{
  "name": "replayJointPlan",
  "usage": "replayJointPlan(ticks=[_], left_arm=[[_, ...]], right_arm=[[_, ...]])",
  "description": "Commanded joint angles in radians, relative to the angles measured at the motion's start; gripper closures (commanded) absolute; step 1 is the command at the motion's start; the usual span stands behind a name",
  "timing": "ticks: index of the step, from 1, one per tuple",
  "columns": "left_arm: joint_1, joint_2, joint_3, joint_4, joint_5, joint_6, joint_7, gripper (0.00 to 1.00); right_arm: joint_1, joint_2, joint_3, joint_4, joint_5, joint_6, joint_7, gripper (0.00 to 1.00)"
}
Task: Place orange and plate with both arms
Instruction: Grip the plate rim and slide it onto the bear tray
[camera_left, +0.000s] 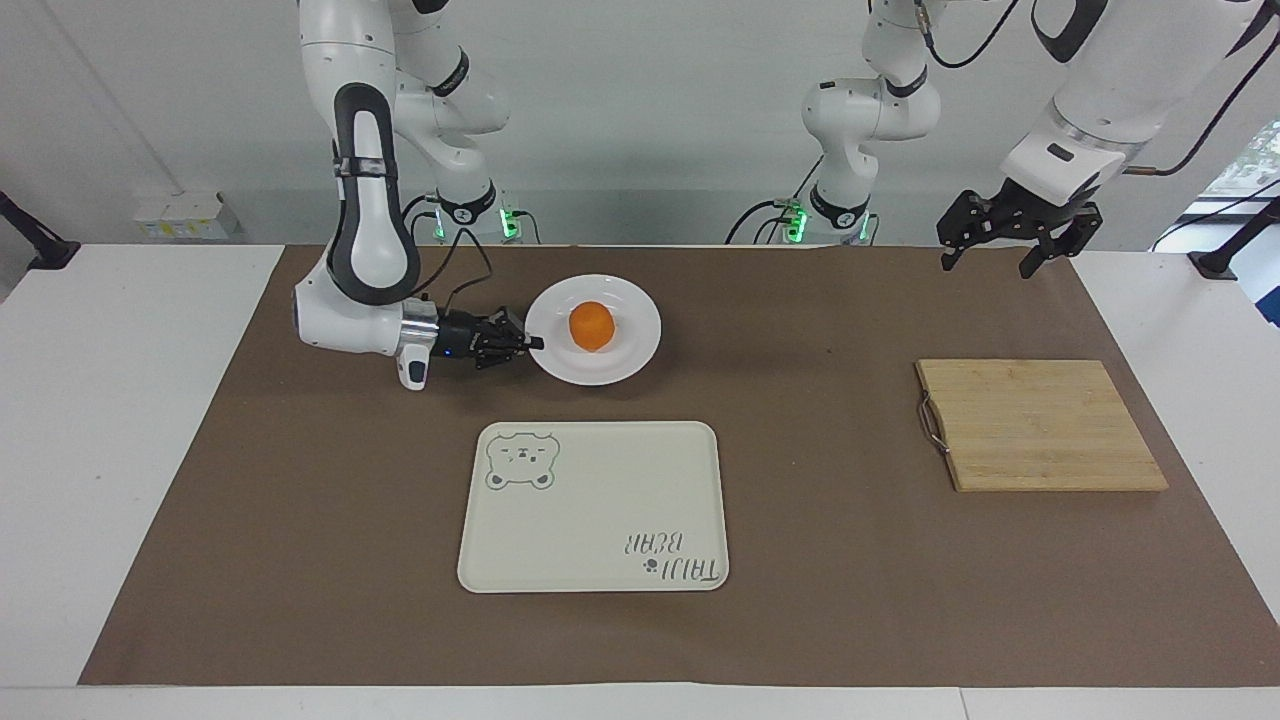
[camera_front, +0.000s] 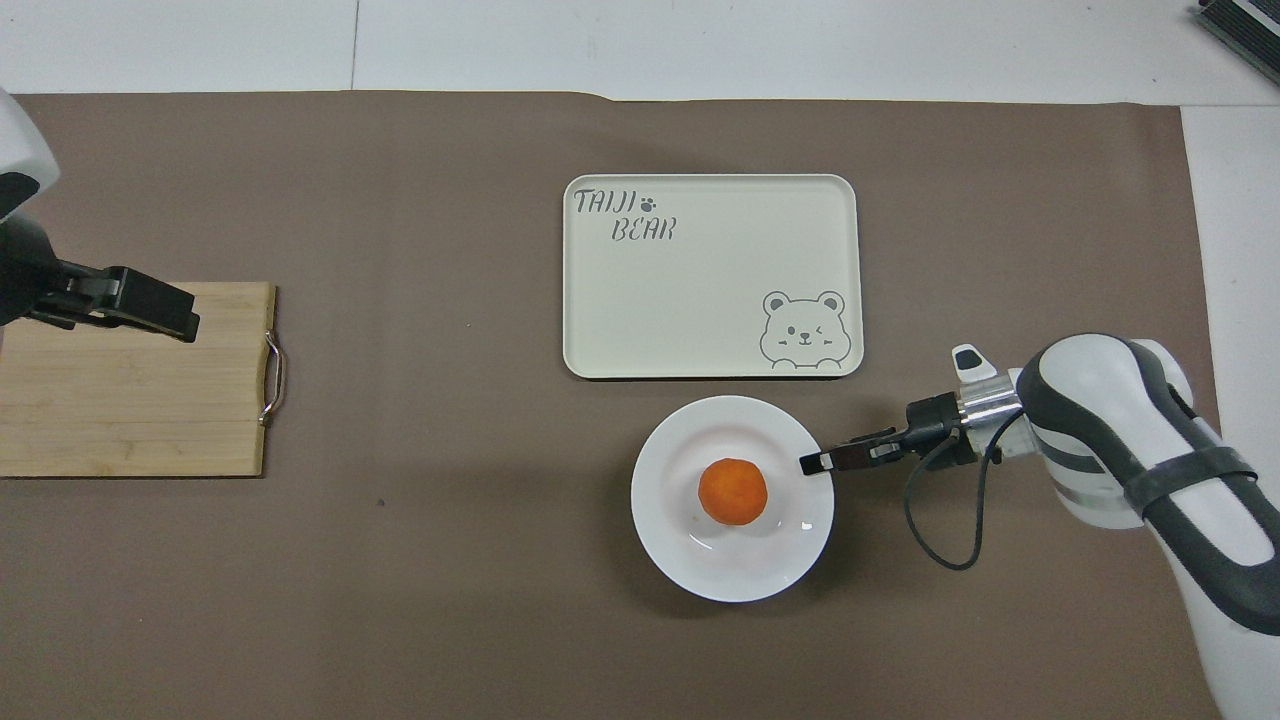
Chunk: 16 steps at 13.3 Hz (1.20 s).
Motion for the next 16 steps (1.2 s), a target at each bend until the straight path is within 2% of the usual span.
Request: replayJointPlan(ticks=[1,4,9,16], left_arm=[[0.016,-0.018,-0.013,-0.017,-0.002,-0.009,-0.006,0.00],[0.016,-0.018,-0.013,-0.017,-0.002,-0.009,-0.006,0.00],[0.016,-0.018,-0.013,-0.017,-0.002,-0.009,-0.006,0.00],[0.016,-0.018,-0.013,-0.017,-0.002,-0.009,-0.006,0.00]], right_arm=[[-0.021,0.078,0.005,0.133,0.059,-0.015,0.100,1.00],[-0.003,0.136,0.005,0.259,0.107,0.039,0.265,1.00],[0.091,0.210,0.016,0.377,0.127,0.271,0.360,1.00],[0.143,0.236,0.016,0.390,0.118,0.446,0.395,1.00]])
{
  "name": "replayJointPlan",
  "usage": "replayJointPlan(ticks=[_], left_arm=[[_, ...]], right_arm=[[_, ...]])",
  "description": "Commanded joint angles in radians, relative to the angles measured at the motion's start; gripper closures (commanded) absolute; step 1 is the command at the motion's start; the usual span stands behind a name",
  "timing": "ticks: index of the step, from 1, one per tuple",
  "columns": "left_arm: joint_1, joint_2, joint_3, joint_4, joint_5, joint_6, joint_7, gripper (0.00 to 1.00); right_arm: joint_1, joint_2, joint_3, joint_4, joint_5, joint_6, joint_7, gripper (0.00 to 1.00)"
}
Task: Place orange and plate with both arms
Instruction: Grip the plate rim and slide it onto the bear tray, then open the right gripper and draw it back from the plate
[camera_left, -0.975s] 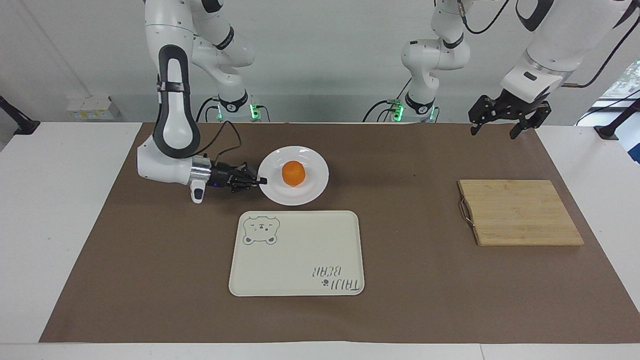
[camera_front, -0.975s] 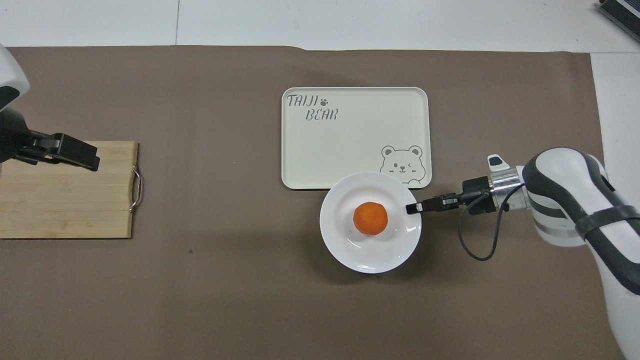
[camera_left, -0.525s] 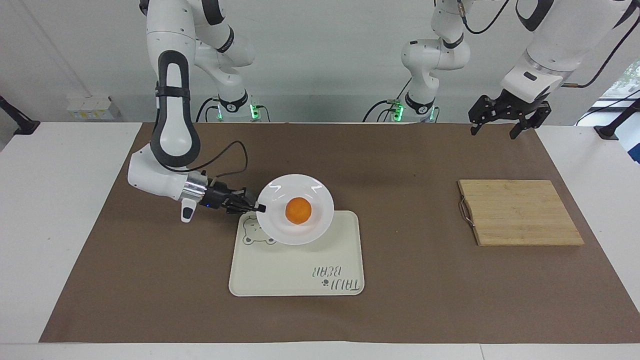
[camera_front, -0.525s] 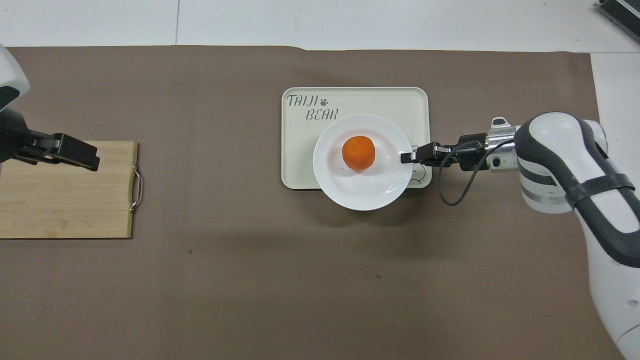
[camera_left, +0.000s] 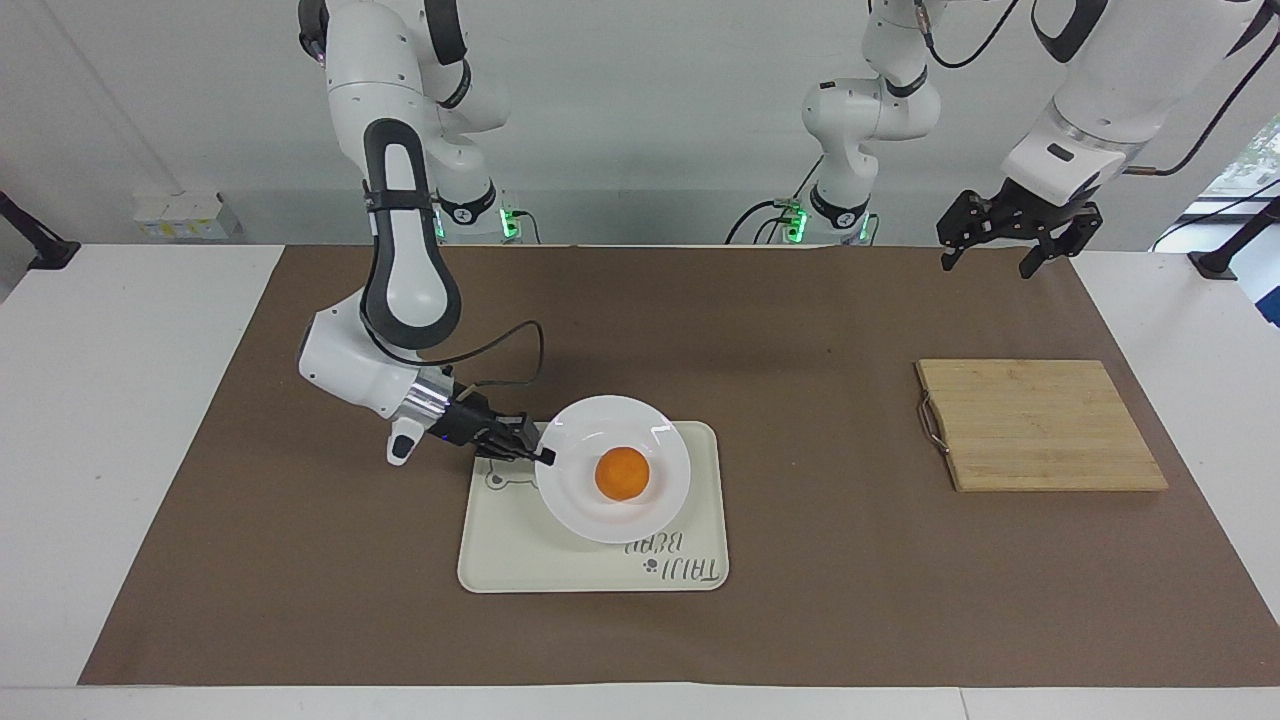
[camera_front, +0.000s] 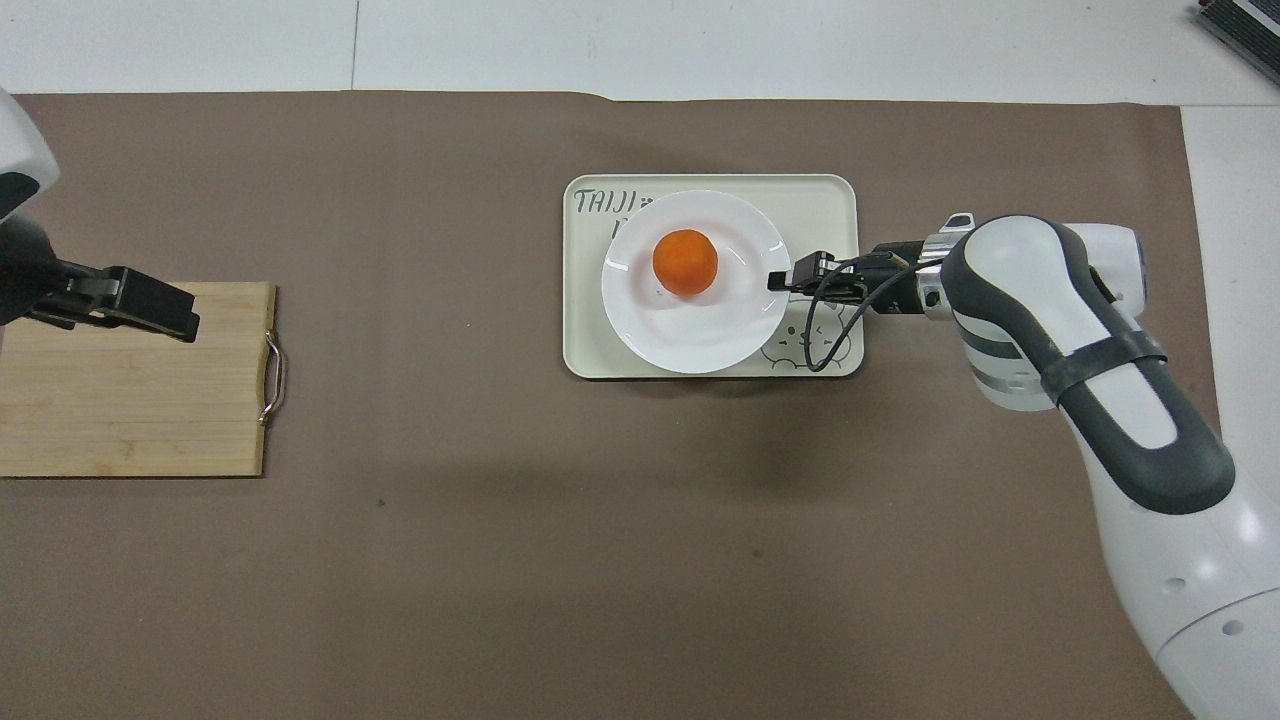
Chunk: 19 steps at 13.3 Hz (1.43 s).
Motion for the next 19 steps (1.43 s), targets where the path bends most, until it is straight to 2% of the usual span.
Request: replayJointPlan(ticks=[1,9,12,14,15,19], left_arm=[[0.016,-0.018,-0.013,-0.017,-0.002,-0.009,-0.006,0.00],[0.016,-0.018,-0.013,-0.017,-0.002,-0.009,-0.006,0.00],[0.016,-0.018,-0.013,-0.017,-0.002,-0.009,-0.006,0.00],[0.016,-0.018,-0.013,-0.017,-0.002,-0.009,-0.006,0.00],[0.016,-0.018,-0.013,-0.017,-0.002,-0.009,-0.006,0.00],[0.016,-0.018,-0.013,-0.017,-0.002,-0.009,-0.006,0.00]], right_arm=[[0.013,0.017,0.004,0.025,0.029,0.062,0.014,1.00],[0.054,0.014,0.000,-0.024,-0.010,0.168,0.048,1.00],[0.052,0.006,-0.003,-0.050,-0.031,0.166,0.048,1.00],[0.049,0.006,-0.004,-0.050,-0.082,0.168,0.046,0.23],[0.046,0.006,-0.004,-0.050,-0.088,0.168,0.046,0.00],[0.002,0.006,-0.007,-0.046,-0.108,0.149,0.036,0.00]])
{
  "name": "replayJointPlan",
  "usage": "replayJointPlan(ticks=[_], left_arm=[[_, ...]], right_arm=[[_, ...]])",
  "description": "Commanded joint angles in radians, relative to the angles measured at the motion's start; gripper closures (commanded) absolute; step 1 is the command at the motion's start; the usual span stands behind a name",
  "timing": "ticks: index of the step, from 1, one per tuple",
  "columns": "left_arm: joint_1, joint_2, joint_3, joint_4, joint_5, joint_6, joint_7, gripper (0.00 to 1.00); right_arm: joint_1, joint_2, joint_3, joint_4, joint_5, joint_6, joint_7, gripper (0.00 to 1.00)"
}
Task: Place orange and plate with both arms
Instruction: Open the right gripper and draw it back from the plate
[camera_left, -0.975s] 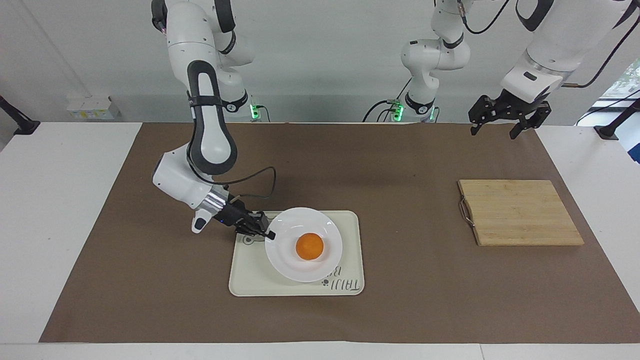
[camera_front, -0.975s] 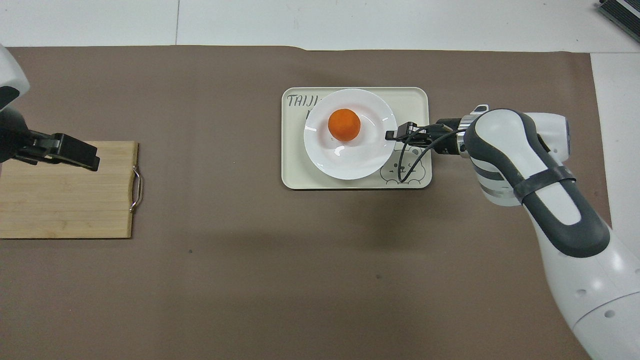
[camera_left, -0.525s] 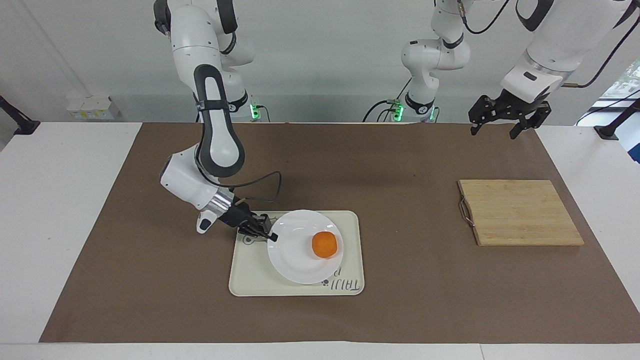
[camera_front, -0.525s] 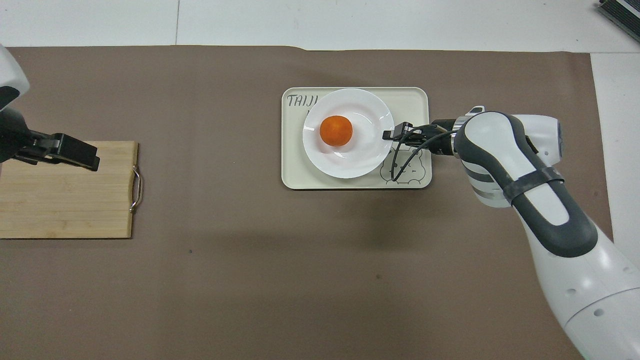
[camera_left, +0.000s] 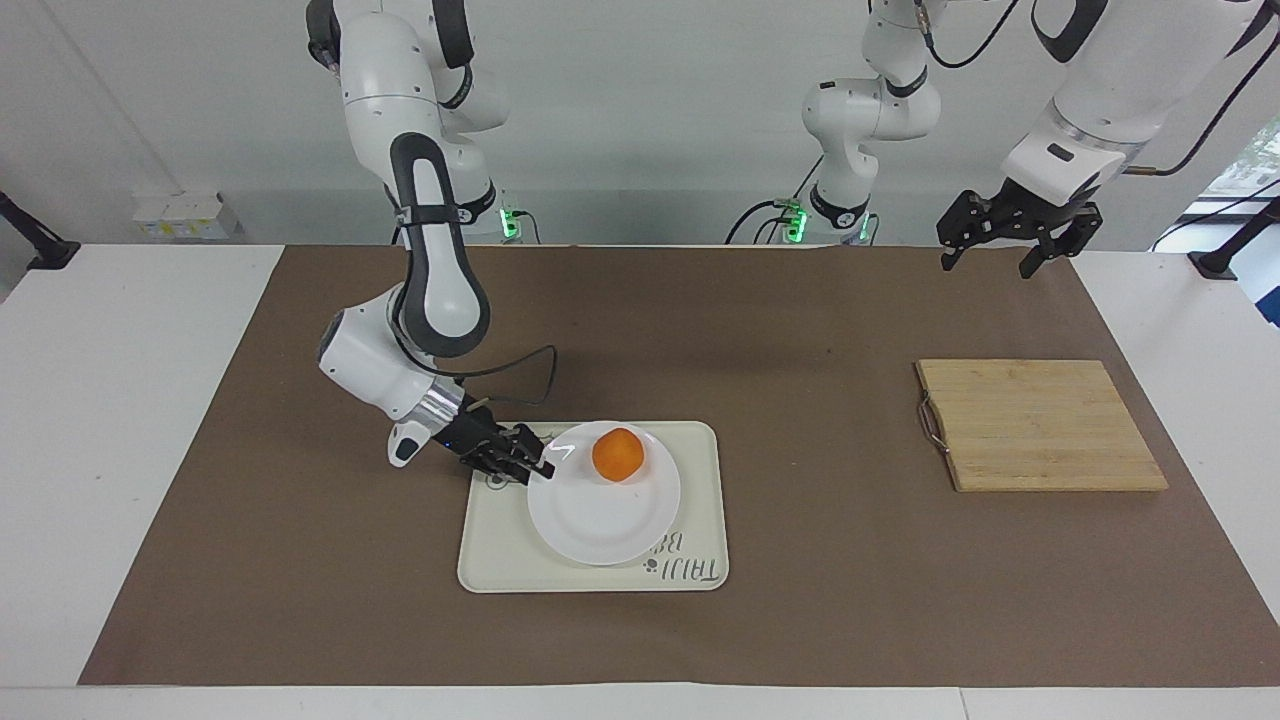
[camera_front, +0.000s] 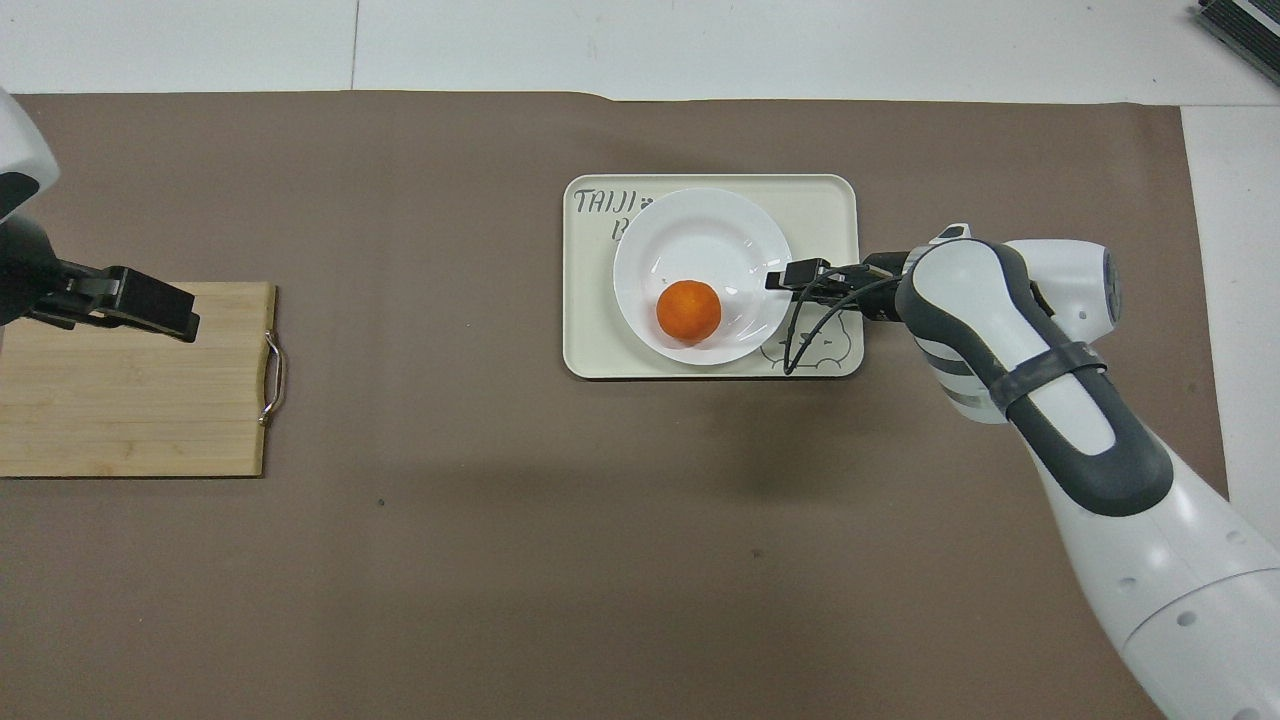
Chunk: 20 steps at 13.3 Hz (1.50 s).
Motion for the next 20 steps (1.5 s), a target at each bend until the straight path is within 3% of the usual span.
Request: replayJointPlan(ticks=[1,5,8,14,18,20], left_arm=[[0.016,-0.018,-0.011,-0.017,-0.002,-0.009,-0.006,0.00],[0.016,-0.018,-0.011,-0.017,-0.002,-0.009,-0.006,0.00],[0.016,-0.018,-0.013,-0.017,-0.002,-0.009,-0.006,0.00],[0.016,-0.018,-0.013,-0.017,-0.002,-0.009,-0.006,0.00],[0.016,-0.018,-0.013,-0.015,-0.002,-0.009,-0.006,0.00],[0.016,-0.018,-0.013,-0.017,-0.002,-0.009,-0.006,0.00]], right_arm=[[-0.047,-0.013,0.005,-0.003,-0.058,-0.020,0.012,0.00],[-0.062,-0.101,0.002,-0.002,-0.277,-0.059,0.024,0.00],[-0.065,-0.199,-0.004,-0.002,-0.416,-0.152,0.114,0.00],[-0.068,-0.391,-0.003,0.032,-0.841,-0.384,0.373,0.00],[-0.068,-0.467,-0.008,0.084,-0.964,-0.534,0.381,0.00],[-0.076,-0.456,-0.011,0.162,-0.986,-0.601,0.421,0.00]])
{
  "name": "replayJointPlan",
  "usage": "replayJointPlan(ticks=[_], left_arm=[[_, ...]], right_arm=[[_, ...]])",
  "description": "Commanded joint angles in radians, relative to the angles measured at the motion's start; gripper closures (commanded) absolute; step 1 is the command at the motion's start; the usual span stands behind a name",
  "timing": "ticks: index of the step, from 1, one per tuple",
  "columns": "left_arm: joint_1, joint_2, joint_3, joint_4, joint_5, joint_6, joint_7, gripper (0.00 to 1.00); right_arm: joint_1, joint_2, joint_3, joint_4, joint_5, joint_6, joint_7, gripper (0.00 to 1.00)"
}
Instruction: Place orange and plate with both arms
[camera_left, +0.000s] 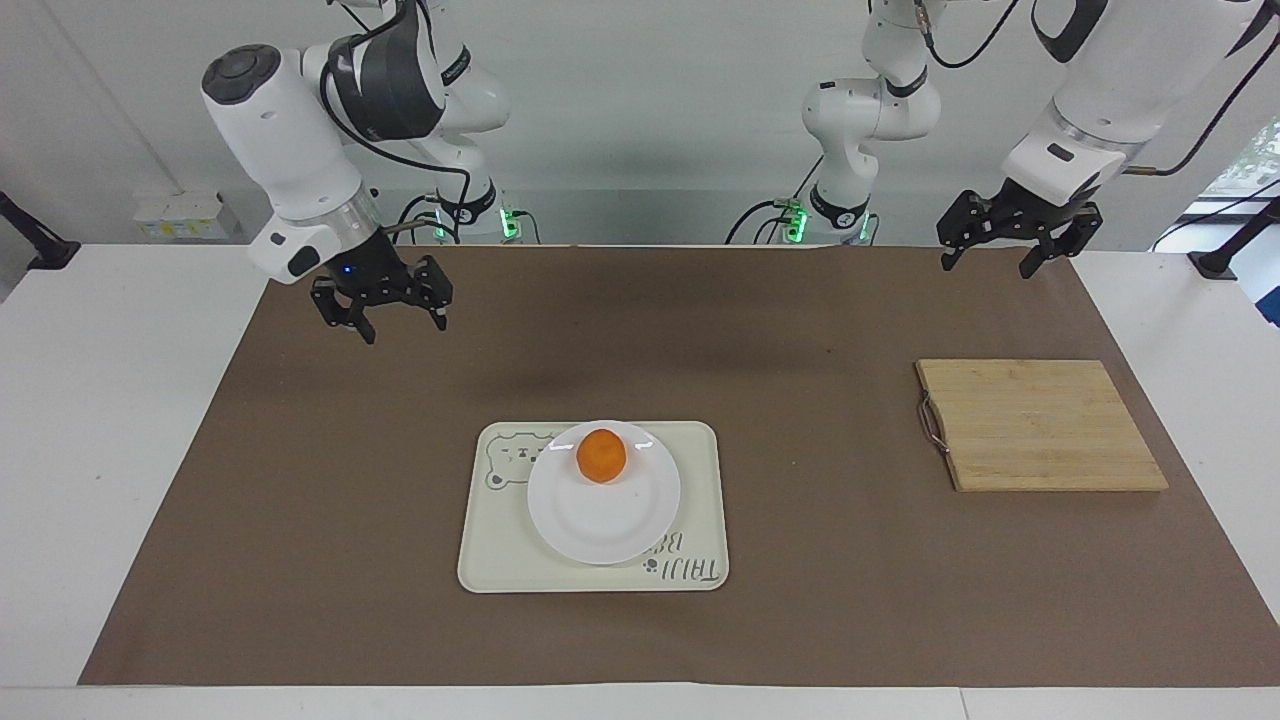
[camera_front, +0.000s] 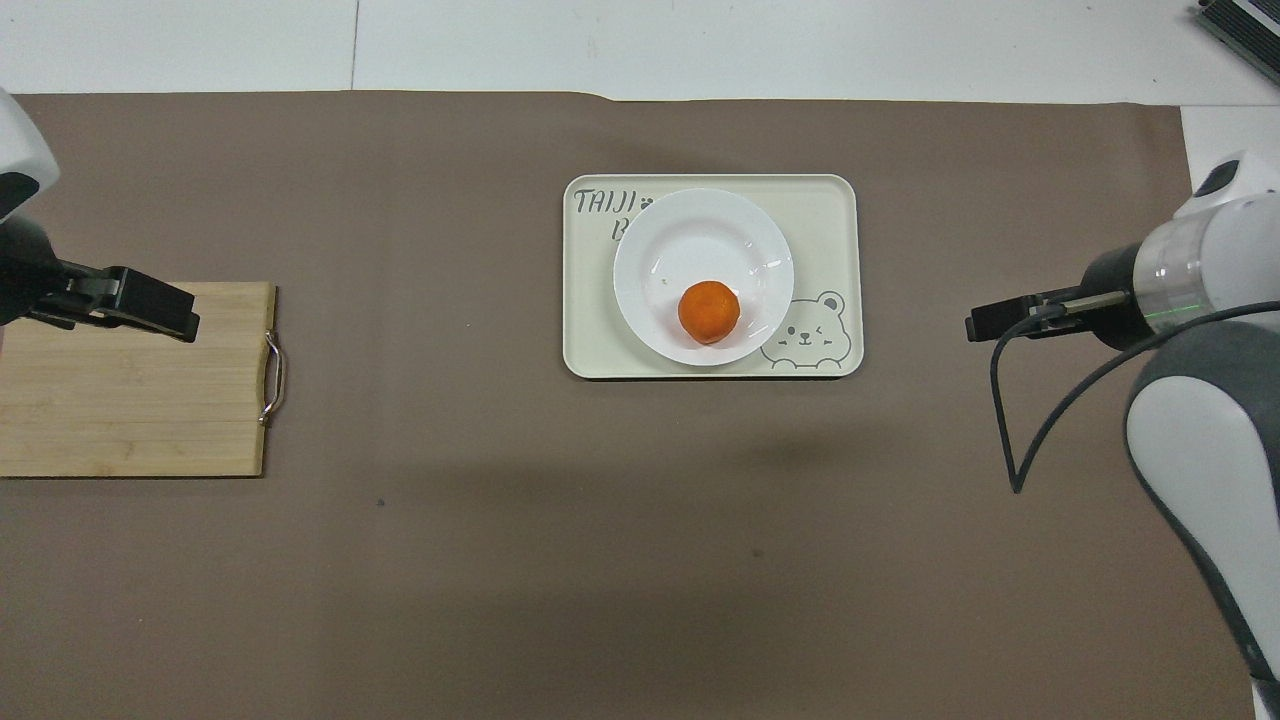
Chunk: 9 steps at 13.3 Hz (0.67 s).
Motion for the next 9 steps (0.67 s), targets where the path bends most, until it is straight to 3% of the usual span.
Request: replayJointPlan(ticks=[1,4,9], left_arm=[[0.016,-0.018,-0.012,-0.017,-0.002,-0.009,-0.006,0.00],[0.016,-0.018,-0.012,-0.017,-0.002,-0.009,-0.006,0.00],[0.016,-0.018,-0.012,-0.017,-0.002,-0.009,-0.006,0.00]], right_arm=[[-0.014,0.029,0.005,0.119,-0.064,-0.097,0.052,0.00],[-0.011,0.072,0.008,0.235,-0.139,-0.192,0.074,0.00],[-0.002,0.078,0.014,0.246,-0.222,-0.212,0.104,0.00]])
